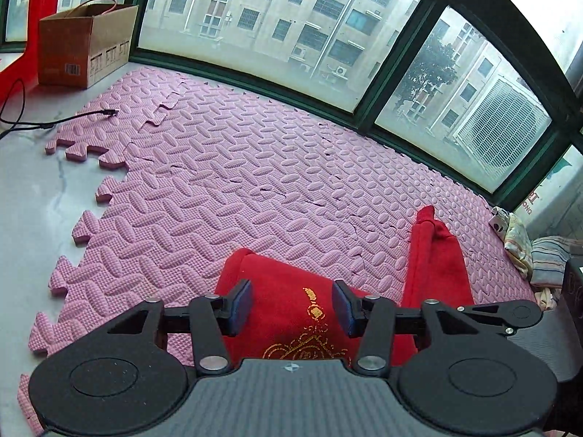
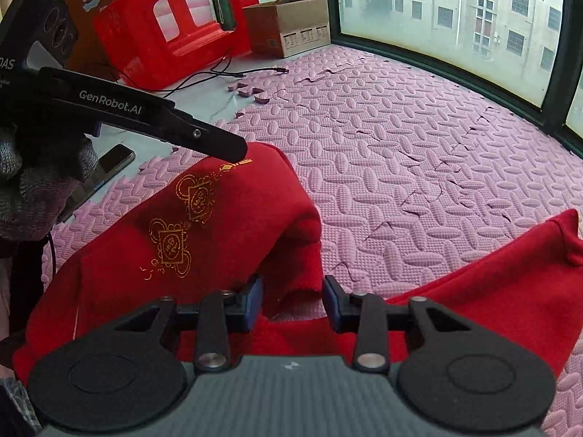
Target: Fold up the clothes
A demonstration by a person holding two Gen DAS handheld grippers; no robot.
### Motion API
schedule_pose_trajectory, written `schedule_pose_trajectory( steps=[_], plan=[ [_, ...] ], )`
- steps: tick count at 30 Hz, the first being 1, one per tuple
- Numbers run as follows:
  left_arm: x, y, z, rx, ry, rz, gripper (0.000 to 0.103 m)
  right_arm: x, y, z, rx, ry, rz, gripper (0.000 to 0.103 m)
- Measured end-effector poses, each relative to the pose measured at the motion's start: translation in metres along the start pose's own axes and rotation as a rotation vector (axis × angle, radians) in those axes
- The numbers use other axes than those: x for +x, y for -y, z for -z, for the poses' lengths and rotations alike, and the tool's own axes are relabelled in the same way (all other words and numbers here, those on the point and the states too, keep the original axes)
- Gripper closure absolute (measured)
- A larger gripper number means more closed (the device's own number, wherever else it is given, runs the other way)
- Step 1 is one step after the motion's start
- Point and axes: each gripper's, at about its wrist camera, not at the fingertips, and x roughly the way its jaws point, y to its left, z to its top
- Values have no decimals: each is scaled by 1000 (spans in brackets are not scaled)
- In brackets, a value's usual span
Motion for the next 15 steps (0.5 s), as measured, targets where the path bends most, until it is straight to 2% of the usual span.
schedule_pose_trajectory(
  steps=[1, 4, 7, 9, 13, 15],
  plan=[
    [2, -2, 2, -4, -12, 9, 86, 2, 1, 0, 0, 0, 2, 67],
    [2, -7, 9, -12, -31, 23, 95, 12, 7, -2, 14, -11, -7, 67],
    [0, -10, 11, -21, -29, 34, 95, 19, 8, -2, 7, -22, -11, 72],
    [-2, -12, 11, -26, -19, 34, 95, 23, 7, -4, -8, -29, 0, 96],
    [-8, -17, 9, -28, -2, 37, 95, 10, -4, -17, -137, 0, 132, 100],
    [-9, -17, 10, -23, 1, 40, 96, 2, -7, -28, -232, 35, 236, 103]
  ],
)
